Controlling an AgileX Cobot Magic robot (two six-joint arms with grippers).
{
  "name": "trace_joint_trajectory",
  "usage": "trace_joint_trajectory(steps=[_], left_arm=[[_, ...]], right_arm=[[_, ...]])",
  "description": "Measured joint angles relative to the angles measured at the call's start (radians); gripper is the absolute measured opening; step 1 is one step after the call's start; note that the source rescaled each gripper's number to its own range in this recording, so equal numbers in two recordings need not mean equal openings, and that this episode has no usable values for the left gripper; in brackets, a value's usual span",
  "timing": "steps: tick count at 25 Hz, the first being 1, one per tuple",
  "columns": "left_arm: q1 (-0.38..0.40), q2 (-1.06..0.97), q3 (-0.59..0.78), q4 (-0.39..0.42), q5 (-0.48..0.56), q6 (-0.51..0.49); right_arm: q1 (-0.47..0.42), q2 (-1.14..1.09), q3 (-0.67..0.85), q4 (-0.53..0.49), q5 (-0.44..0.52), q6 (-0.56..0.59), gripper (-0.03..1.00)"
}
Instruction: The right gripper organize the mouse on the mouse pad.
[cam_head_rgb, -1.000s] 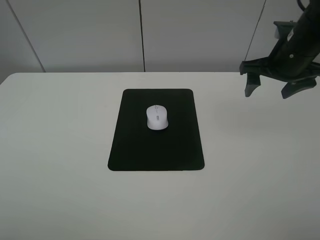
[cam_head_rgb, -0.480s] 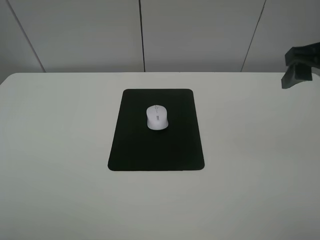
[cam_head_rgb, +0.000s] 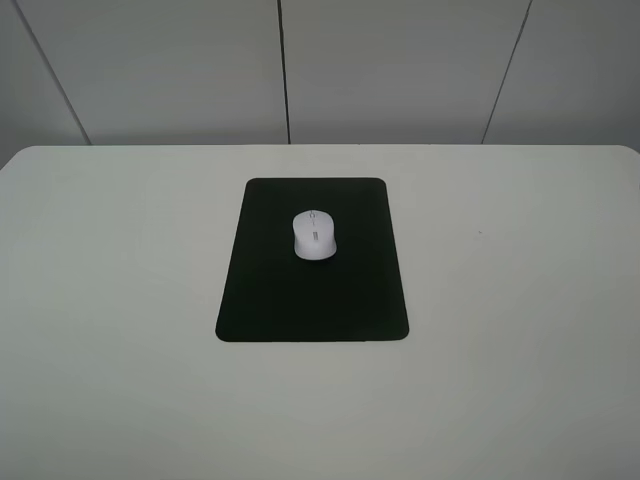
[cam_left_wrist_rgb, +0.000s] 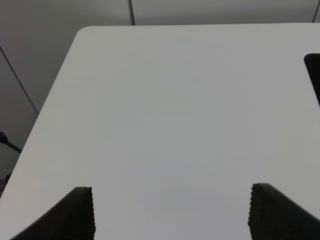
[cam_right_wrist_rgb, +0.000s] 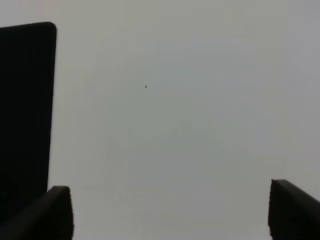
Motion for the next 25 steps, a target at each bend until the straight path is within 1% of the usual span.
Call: trace_joint_trajectory(steps=[5,16,18,25], left_arm=[[0.000,0.000,0.000,0.000,0.000,0.000],[0.000,0.000,0.000,0.000,0.000,0.000],[0.000,0.000,0.000,0.000,0.000,0.000],[0.000,0.000,0.000,0.000,0.000,0.000]], right_arm=[[0.000,-0.172,0.059,0.002,0.013,0.000,0.76],[0.000,-0.488,0.129,0.000,0.099,-0.017,0.76],[0.000,-0.518,0.129,-0.002,0.114,-0.019,0.76],[0.001,-0.527,0.129,-0.005,0.114,-0.019,0.76]])
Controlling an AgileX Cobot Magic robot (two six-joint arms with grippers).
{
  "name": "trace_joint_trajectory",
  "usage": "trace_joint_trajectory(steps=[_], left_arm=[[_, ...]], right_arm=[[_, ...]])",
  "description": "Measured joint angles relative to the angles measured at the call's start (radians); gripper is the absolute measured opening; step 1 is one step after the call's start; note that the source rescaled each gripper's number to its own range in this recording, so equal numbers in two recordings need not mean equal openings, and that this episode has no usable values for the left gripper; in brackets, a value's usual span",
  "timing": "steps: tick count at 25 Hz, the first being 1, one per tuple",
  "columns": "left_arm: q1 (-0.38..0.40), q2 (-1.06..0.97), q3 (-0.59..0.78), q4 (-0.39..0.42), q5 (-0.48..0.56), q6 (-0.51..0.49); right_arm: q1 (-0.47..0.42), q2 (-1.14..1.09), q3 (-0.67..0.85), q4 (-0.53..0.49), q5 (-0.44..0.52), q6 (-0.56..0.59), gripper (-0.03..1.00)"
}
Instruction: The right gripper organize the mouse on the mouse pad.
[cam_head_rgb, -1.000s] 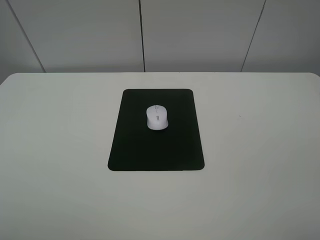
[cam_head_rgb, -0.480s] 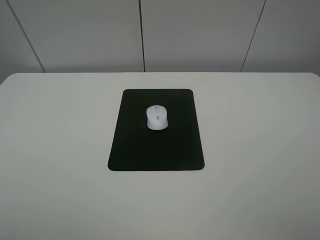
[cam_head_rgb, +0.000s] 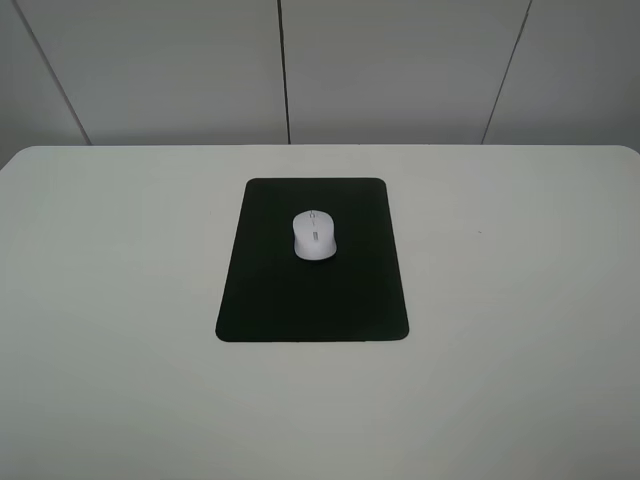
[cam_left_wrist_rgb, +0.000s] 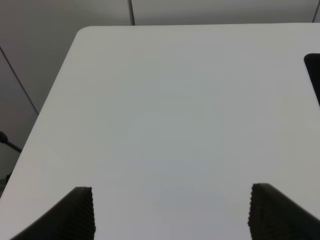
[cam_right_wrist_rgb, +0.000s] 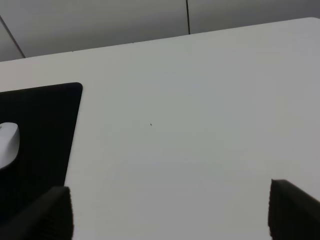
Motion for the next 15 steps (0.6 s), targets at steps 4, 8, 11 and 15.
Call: trace_joint_trajectory(steps=[4,8,11,15], left_arm=[[0.000,0.000,0.000,0.000,0.000,0.000],[0.000,0.000,0.000,0.000,0.000,0.000],[0.000,0.000,0.000,0.000,0.000,0.000],[0.000,0.000,0.000,0.000,0.000,0.000]], right_arm=[[0.000,-0.018,0.000,-0.001,0.009,0.000,0.76],[0.000,-0.043,0.000,-0.001,0.034,-0.005,0.76],[0.000,-0.076,0.000,-0.002,0.063,-0.044,0.76],[0.000,-0.124,0.004,-0.001,0.089,-0.083,0.76]])
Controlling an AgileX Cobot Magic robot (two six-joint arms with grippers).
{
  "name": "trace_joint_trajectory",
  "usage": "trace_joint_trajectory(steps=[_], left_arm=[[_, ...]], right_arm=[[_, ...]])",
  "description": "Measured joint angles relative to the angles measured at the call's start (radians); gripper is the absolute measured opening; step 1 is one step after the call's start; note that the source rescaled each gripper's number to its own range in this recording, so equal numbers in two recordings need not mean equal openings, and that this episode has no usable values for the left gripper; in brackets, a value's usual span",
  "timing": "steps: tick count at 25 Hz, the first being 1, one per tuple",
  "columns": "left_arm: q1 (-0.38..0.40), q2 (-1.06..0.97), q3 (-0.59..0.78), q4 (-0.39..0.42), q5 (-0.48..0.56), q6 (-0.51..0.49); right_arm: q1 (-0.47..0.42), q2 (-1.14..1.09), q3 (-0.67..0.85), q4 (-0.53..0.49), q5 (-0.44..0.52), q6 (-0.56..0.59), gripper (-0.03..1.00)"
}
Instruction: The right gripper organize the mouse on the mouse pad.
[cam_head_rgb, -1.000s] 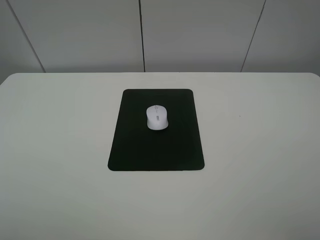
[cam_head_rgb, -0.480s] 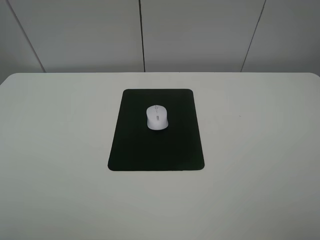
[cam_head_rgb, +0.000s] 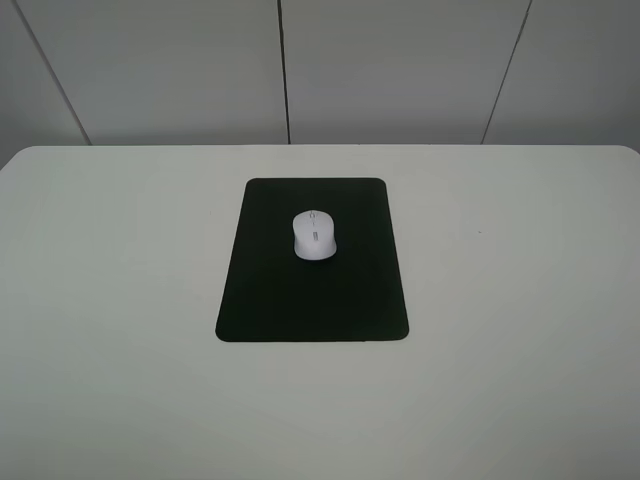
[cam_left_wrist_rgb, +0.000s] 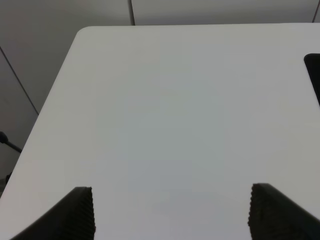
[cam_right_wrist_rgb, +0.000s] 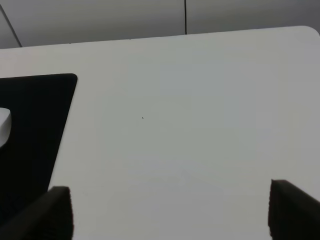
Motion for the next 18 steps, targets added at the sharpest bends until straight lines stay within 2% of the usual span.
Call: trace_joint_trajectory(steps=[18], left_arm=[[0.000,0.000,0.000,0.000,0.000,0.000]], right_arm=[[0.000,-0.057,0.022,0.009,0.015,-0.025,0.76]])
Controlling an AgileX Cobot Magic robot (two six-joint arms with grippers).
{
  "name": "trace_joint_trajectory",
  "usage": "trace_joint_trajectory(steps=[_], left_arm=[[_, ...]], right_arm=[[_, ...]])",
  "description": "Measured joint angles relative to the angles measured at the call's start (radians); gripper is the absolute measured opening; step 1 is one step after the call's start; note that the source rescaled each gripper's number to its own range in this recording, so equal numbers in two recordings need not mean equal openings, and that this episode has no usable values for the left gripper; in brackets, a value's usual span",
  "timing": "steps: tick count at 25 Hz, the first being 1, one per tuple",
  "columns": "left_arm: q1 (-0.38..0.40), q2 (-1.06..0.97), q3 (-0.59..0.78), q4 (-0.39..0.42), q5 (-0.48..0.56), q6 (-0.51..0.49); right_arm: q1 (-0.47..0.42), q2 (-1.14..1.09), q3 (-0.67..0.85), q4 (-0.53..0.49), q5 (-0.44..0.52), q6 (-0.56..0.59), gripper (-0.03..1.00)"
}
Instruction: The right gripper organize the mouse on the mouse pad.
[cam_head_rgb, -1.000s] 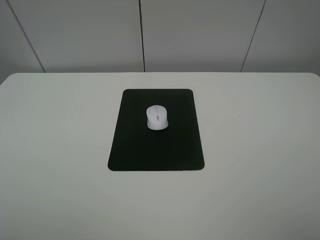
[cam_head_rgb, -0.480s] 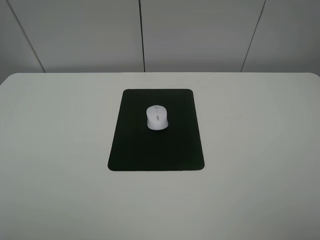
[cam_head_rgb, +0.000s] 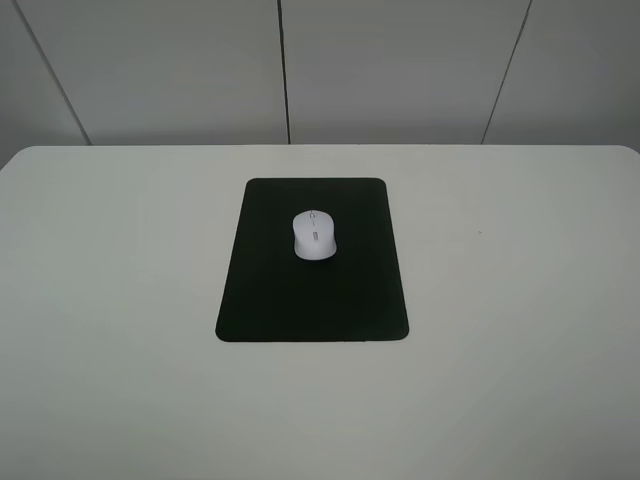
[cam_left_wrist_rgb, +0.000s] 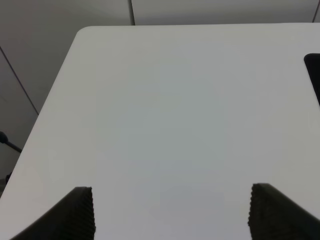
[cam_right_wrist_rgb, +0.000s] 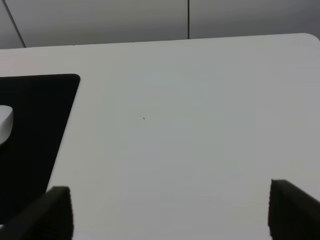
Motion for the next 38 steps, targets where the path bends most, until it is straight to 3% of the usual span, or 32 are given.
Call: trace_joint_trajectory(steps=[38], left_arm=[[0.000,0.000,0.000,0.000,0.000,0.000]], right_arm=[[0.000,0.000,0.000,0.000,0.000,-0.001,0.76]])
